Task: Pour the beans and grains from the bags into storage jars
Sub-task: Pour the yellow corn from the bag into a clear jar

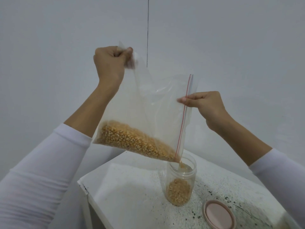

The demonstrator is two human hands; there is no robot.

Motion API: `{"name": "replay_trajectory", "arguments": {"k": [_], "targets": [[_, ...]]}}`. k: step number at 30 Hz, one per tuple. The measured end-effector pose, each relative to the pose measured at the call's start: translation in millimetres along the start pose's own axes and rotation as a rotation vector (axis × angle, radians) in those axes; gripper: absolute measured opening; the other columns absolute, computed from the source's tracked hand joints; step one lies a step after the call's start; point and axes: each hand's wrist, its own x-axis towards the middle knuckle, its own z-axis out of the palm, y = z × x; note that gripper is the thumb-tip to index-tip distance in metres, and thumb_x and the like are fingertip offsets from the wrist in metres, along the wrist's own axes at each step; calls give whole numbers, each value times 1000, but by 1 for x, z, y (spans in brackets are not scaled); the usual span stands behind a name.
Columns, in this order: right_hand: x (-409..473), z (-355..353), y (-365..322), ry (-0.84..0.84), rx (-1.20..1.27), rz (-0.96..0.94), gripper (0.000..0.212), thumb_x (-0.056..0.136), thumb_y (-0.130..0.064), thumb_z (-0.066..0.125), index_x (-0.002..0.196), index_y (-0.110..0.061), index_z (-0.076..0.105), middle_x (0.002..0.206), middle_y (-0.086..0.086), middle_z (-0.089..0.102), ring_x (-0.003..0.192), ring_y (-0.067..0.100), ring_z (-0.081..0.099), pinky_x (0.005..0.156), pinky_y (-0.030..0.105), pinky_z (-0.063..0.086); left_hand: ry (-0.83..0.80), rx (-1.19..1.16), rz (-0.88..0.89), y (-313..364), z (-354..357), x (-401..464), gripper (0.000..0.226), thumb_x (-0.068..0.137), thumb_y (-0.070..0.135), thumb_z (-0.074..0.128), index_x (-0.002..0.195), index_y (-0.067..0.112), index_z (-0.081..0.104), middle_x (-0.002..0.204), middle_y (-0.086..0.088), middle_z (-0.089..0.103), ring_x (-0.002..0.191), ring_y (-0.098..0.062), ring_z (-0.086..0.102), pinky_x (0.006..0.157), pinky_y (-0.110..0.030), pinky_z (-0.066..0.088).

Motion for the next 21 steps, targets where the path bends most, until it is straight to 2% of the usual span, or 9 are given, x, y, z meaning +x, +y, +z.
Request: {"name": "replay_trajectory", "arguments": {"k": [2,5,8,11,14,16,17,19,21], "targets": [[0,0,-1,36,13,-5,11,73,-15,79,83,-12,75,86,0,73,88,1,65,76,8,38,24,-17,0,0,0,0,44,83,18,70,47,9,48,44,10,43,51,-8,47,60,-26,45],[-1,0,-1,20,0,-2,8,73,-16,78,80,-15,74,85,-2,72,90,3,65,80,10,38,38,-29,3,-1,1,1,44,83,19,71,53,-6,50,49,3,41,56,-13,45,63,-26,43],[-3,0,0,29,2,7,9,73,-16,79,80,-14,74,85,-2,73,90,1,64,77,8,37,19,-45,-1,-3,-1,-1,44,81,21,71,46,5,50,49,3,45,57,-15,47,62,-31,46],[-4,0,0,20,-1,23,9,73,-17,79,80,-15,74,87,-2,73,95,5,64,87,15,38,23,-55,14,-5,0,-1,47,80,23,70,58,-13,48,57,-8,43,58,-18,46,61,-31,44],[-5,0,-1,44,9,22,10,73,-16,79,82,-14,74,88,-1,73,93,4,64,86,15,36,27,-67,21,-4,0,-1,48,80,23,70,61,-17,49,60,-11,46,59,-19,49,62,-33,47],[-5,0,-1,41,9,17,8,73,-16,79,80,-15,74,86,-2,73,92,4,65,85,14,38,16,-57,12,-3,0,-1,47,79,23,70,57,-12,50,57,-9,45,58,-18,49,60,-35,47],[-6,1,-1,18,-3,22,8,73,-15,78,80,-15,74,86,-2,73,92,4,65,85,14,38,2,-50,-3,-3,0,-2,44,80,22,71,51,-4,51,52,-5,46,56,-17,51,61,-35,49],[-7,2,0,10,1,28,9,73,-15,79,81,-14,74,87,-1,73,93,5,65,85,14,38,-1,-52,-41,0,0,-5,50,83,16,71,40,18,45,41,15,41,50,-9,48,59,-28,48],[-7,0,-1,41,18,10,11,73,-16,79,82,-12,75,88,1,73,92,5,65,84,14,38,15,-56,-39,2,0,-5,56,83,14,71,39,25,39,37,17,35,46,-5,42,57,-23,42]]}}
